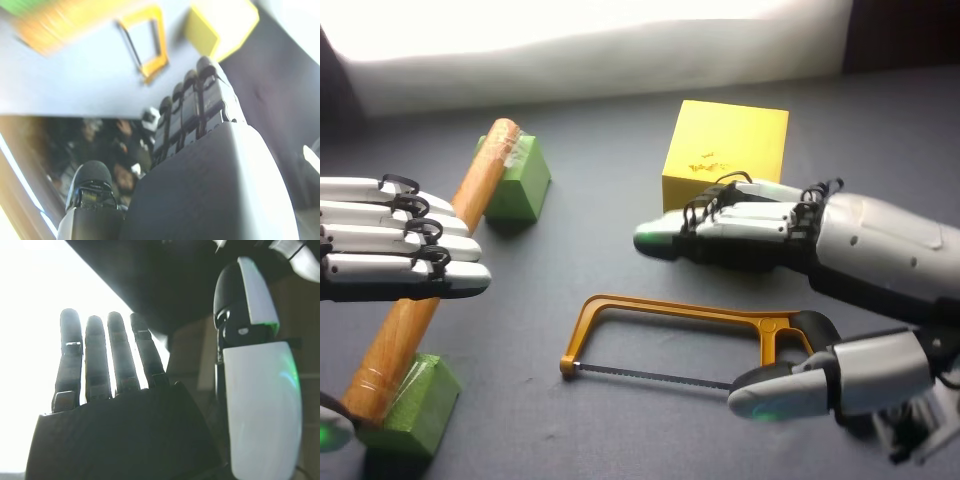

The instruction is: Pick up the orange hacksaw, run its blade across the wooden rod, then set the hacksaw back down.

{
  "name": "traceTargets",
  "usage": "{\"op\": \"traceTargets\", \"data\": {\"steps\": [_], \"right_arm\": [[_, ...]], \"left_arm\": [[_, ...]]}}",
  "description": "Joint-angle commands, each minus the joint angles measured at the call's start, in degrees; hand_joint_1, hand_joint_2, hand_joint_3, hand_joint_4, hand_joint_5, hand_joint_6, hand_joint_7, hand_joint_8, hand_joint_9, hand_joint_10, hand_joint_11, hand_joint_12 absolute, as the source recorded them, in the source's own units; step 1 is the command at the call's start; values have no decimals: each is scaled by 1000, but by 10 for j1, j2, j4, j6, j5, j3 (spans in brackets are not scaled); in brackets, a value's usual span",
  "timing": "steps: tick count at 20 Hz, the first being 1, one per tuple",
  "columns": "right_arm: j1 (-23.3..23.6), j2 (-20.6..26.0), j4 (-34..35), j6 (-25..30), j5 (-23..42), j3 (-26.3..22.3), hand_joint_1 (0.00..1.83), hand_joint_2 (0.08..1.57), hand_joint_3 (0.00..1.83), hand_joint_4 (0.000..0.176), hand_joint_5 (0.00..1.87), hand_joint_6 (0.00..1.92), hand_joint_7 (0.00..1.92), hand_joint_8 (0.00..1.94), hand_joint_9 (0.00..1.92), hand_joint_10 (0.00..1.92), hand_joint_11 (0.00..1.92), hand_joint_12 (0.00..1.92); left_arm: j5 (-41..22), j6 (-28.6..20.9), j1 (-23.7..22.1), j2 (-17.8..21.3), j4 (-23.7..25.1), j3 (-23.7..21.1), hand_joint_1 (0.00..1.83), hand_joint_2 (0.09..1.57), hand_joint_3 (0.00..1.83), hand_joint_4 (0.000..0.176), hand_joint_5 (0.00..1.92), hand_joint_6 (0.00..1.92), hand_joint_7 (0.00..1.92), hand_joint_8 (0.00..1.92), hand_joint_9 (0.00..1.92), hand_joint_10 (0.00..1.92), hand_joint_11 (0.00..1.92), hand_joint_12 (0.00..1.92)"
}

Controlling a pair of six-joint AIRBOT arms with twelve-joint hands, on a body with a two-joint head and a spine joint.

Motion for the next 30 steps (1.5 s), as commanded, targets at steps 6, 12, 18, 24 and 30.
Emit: {"op": "traceTargets", "data": {"steps": [6,12,18,24,30], "right_arm": [[100,-4,-132,37,43,68,580,1137,3,0,877,1904,963,1929,1153,1914,1292,1919],[188,-33,-225,60,33,107,398,1380,21,0,1210,1921,1410,1941,1568,1921,1745,1921],[238,-52,-296,95,39,143,450,1438,12,0,1244,1921,1420,1941,1582,1921,1773,1921],[246,-63,-301,85,39,144,549,1417,0,0,1177,1921,1381,1941,1547,1921,1722,1921],[255,-42,-403,113,47,127,527,1418,2,0,1185,1921,1375,1941,1532,1921,1707,1921]], "left_arm": [[-91,-22,-68,-2,7,-12,606,1207,2,0,911,1065,864,1415,843,1620,811,1804],[-104,-47,-90,6,41,-35,633,1223,3,73,1206,1921,1263,1921,1279,1921,1323,1921],[-107,-47,-90,1,40,-23,527,1306,6,0,1384,1921,1412,1921,1439,1921,1480,1921],[-118,-47,-78,-6,40,-1,521,1335,4,0,1266,1921,1321,1921,1367,1921,1442,1921],[-139,-47,-76,-10,43,26,485,1362,6,0,1222,1921,1285,1921,1333,1921,1412,1921]]}}
